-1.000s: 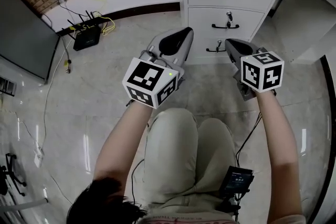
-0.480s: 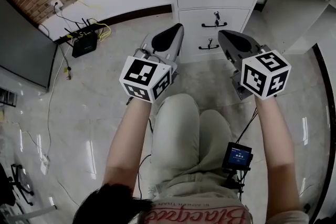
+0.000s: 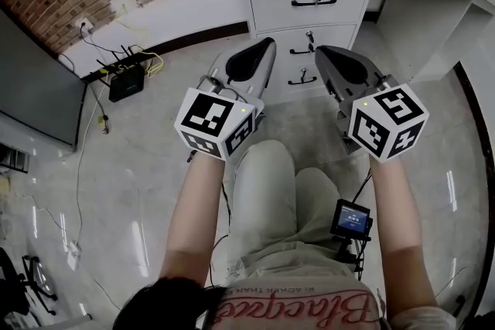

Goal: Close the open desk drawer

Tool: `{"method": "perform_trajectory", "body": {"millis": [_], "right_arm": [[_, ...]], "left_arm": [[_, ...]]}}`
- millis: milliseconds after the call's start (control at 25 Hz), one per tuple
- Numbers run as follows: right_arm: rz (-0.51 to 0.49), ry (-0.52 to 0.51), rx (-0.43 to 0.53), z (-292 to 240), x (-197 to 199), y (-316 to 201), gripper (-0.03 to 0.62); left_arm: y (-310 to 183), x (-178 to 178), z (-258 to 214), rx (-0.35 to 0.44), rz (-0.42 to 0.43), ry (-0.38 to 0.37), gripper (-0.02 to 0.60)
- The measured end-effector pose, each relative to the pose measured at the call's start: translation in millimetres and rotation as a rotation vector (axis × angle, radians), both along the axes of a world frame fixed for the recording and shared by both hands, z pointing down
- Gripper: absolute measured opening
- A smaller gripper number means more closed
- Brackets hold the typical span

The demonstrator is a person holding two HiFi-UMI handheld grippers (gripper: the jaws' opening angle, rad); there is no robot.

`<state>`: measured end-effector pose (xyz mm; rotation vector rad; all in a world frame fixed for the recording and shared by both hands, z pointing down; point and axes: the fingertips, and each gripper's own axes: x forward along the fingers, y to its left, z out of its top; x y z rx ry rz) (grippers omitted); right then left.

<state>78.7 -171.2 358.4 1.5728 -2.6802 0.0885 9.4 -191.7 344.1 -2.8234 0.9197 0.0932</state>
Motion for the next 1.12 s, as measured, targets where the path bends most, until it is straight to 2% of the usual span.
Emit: {"method": "perform_trajectory", "body": {"millis": [280,440,520,640,800,1000,1120], "right_arm": [[0.047,-0.057,0.034,-9,10,10,0.009],[0.063,-0.180,0.075,-27,23,24,0.009],[0.070,-0.204,0.099,-33,31,32,0.009],[0.106,-0.156,0.108,-31,37,43,0.009],[0.161,-0.028,0.109,-18,37,49,0.009],[0.160,-0.029,0.085,-6,31,57,0.009],[0.155,-0.041,0.085,-3,31,64,0.009]], "left_arm": [[7,6,-7,0.003,-0.010,-0.019,0.004],[14,14,-8,-0.012,0.003,-0.010,0.003],[18,19,-9,-0.020,0.010,0.001,0.003],[24,24,-7,-0.035,0.019,0.014,0.004],[31,27,-2,-0.047,0.019,0.029,0.004],[42,25,2,-0.069,0.024,0.086,0.004],[51,27,9,-0.074,0.018,0.082,0.003]]}}
